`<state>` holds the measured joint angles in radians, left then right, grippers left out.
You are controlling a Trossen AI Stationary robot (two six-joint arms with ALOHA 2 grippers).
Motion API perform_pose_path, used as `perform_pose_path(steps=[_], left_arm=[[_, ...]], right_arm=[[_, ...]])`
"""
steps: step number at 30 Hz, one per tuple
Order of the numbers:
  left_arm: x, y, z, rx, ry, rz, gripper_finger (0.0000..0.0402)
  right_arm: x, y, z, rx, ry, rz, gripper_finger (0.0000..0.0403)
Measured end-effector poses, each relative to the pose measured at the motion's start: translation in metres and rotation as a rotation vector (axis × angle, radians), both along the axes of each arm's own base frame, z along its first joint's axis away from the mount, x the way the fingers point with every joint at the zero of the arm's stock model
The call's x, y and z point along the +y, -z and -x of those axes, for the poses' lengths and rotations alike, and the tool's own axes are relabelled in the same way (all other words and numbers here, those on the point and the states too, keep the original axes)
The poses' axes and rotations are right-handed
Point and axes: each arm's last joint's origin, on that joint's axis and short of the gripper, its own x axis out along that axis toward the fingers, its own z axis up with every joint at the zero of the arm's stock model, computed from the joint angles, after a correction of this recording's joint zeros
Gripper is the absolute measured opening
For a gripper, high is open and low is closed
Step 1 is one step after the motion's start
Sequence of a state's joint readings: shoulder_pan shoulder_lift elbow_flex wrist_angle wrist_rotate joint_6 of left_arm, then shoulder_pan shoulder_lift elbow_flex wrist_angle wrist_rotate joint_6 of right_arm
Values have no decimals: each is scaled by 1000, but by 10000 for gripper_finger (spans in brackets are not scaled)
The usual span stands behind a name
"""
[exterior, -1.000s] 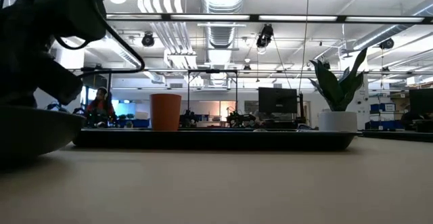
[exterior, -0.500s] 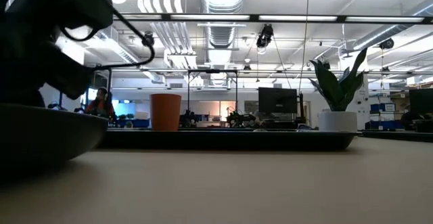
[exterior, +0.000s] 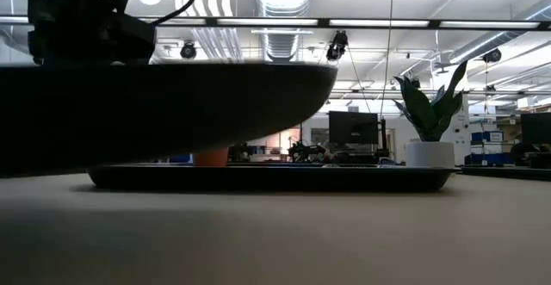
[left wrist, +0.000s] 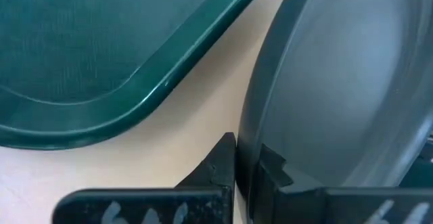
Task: Pick and place plate/cup/fork/spoon on tray
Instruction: Put the black plate on the black tray
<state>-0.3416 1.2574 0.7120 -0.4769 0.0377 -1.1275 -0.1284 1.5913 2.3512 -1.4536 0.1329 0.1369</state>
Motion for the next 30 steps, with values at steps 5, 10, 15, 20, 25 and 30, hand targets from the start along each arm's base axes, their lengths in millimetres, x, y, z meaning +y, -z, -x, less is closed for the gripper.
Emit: perform_pose_path(steps=[5, 10, 15, 20, 25, 30], left_arm=[[1, -3, 1, -23, -31, -14, 1], [1, -7, -7, -105, -58, -12, 1], [3, -11, -13, -184, -101, -26, 1], [8, -12, -16, -206, -144, -58, 1], [15, -13, -18, -219, -176, -72, 1], [28, -14, -23, -235, -233, -75, 0]], right_arm=[[0, 0, 0, 1, -4, 4, 9], [0, 0, 0, 1, -4, 4, 9], [0, 0, 0, 4, -13, 13, 9], [0, 0, 0, 8, -24, 23, 9], [0, 0, 0, 12, -30, 34, 9], [-1, 0, 0, 17, -7, 60, 9]])
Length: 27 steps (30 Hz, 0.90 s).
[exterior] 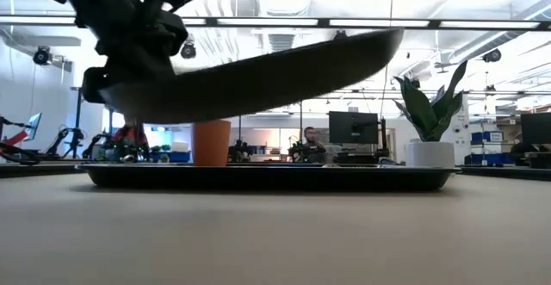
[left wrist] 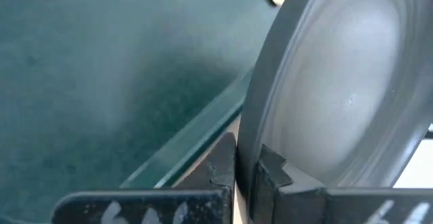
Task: Pick and place plate/cup/fork/spoon on tray
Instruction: Put the black plate on the black tray
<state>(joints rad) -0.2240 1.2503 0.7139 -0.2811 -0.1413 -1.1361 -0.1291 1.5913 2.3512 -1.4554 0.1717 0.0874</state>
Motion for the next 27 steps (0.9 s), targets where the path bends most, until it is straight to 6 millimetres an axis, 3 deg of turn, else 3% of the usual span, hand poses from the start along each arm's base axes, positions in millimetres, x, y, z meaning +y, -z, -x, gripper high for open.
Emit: perform_pose_path(steps=[11, 18, 27], left_arm=[[50, -4, -9, -40, -90, -76, 0], [79, 0, -3, 32, -123, -118, 0], [98, 8, 10, 161, -177, -111, 0]], right_arm=[[-2, 0, 1, 12, 31, 57, 9], [-2, 0, 1, 12, 33, 59, 9], [-2, 0, 1, 14, 32, 60, 9]])
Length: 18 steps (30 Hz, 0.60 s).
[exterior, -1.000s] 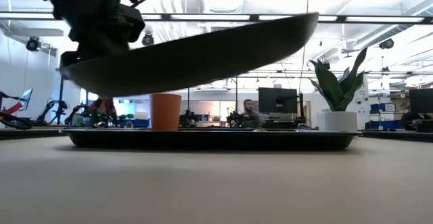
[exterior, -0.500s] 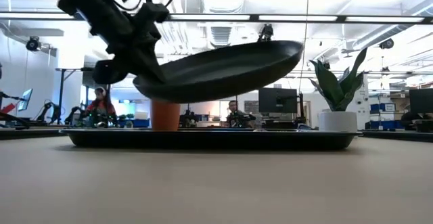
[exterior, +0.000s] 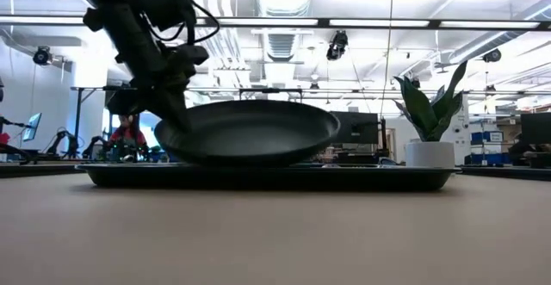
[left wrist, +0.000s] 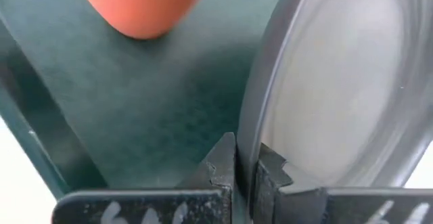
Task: Pick and place plate/cup/fork/spoon on tray
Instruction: Put the black plate on the black tray
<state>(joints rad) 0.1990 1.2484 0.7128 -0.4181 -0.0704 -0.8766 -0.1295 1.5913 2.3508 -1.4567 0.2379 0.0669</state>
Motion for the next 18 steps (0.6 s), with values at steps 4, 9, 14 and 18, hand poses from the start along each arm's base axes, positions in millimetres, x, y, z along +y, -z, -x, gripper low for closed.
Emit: perform_pose_path(steps=[4, 9, 14, 18], left_arm=[[7, 1, 2, 10, -9, -15, 0], [14, 1, 4, 16, -16, -19, 0], [19, 2, 6, 20, -18, -24, 0], [19, 2, 6, 12, 11, 8, 0]], right_arm=[[0, 0, 0, 0, 1, 1, 9], [0, 0, 0, 0, 0, 1, 9], [0, 0, 0, 0, 0, 1, 9], [0, 0, 0, 0, 1, 1, 9]])
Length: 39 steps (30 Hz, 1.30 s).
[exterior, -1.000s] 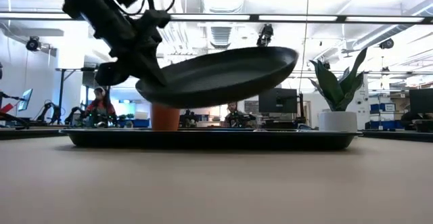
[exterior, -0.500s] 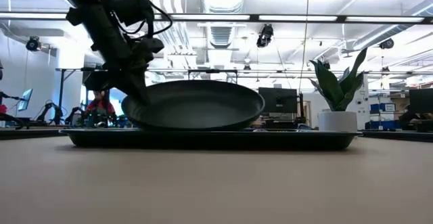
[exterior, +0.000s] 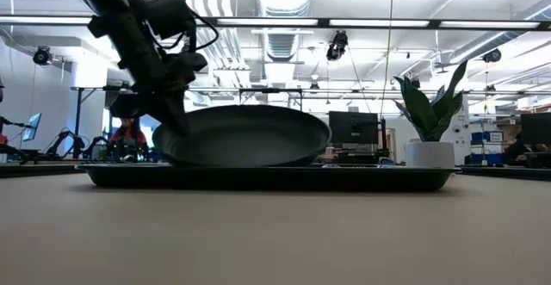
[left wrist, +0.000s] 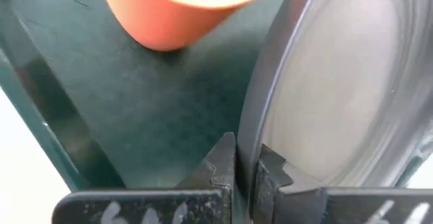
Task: Pick and place plate/cup/fork/spoon on tray
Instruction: Put the black plate on the black tray
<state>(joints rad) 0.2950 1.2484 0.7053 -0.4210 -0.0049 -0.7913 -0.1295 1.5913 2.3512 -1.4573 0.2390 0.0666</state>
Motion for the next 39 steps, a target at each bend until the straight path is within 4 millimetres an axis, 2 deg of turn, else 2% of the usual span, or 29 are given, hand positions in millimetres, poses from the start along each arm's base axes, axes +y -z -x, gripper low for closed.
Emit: perform_pose_path(steps=[7, 18, 24, 34, 39], left_arm=[[-1, 6, 0, 12, 38, 45, 0], [2, 38, -19, 72, 101, 114, 1], [4, 35, -23, 58, 104, 113, 1], [0, 37, -9, 180, 91, 166, 1], [0, 35, -9, 173, 95, 162, 1]], right_arm=[[-1, 0, 0, 3, 17, 18, 9], [-1, 0, 0, 3, 18, 18, 9], [-1, 0, 0, 7, 17, 18, 9], [-1, 0, 1, 16, 0, 34, 9], [-1, 0, 1, 19, -5, 39, 9]])
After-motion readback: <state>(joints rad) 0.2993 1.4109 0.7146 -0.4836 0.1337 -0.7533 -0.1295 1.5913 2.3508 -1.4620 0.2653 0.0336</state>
